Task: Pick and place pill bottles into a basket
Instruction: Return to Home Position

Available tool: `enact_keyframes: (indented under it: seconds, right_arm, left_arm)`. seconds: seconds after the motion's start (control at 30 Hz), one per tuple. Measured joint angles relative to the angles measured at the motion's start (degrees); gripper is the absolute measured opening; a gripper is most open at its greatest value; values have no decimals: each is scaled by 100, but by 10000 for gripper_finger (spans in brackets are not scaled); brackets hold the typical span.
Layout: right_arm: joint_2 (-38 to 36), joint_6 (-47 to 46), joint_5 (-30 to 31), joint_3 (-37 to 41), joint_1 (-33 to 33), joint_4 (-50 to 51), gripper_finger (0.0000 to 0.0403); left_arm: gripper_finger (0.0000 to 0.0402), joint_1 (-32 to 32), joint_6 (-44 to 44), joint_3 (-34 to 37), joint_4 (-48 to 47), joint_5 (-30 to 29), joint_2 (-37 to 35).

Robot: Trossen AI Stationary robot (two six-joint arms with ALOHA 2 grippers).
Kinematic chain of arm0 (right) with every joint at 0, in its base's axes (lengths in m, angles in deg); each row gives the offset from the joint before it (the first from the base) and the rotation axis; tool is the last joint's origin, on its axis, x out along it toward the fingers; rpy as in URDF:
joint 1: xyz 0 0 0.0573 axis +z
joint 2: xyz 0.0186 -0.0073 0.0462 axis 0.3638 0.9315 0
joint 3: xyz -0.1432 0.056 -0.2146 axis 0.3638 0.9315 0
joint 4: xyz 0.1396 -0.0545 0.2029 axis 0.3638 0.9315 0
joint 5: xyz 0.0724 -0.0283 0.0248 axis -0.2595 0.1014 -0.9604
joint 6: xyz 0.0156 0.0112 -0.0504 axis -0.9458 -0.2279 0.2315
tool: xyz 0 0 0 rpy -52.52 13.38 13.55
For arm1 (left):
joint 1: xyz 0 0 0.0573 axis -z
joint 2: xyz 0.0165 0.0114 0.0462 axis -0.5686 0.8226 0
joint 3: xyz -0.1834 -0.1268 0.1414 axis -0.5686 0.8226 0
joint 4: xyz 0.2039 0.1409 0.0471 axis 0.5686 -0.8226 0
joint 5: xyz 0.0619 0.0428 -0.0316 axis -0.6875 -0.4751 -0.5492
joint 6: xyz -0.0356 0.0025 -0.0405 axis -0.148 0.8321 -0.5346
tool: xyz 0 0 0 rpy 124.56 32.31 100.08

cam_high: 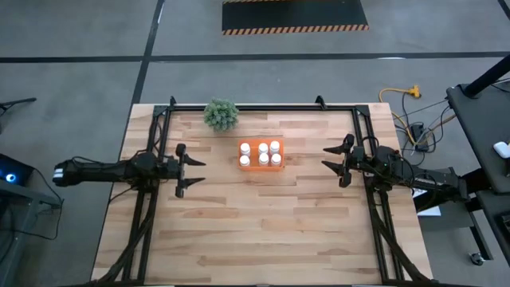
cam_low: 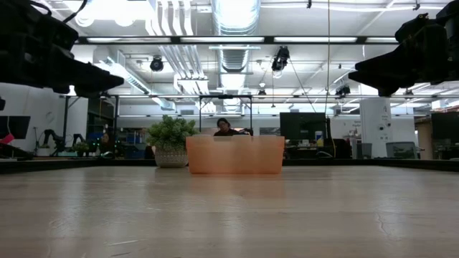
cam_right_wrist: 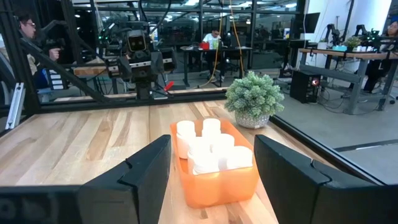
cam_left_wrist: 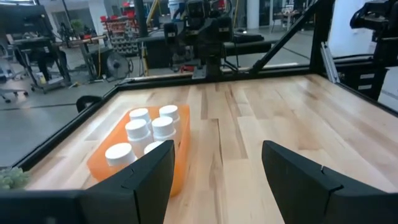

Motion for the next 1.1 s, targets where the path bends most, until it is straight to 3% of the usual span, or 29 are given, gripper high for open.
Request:
enact_keyframes:
  seconds: [1.1]
  right_arm:
    - [0, 0, -2, 0, 2, 0, 219]
  left_arm:
    - [224, 2, -2, 2, 57, 26, 371]
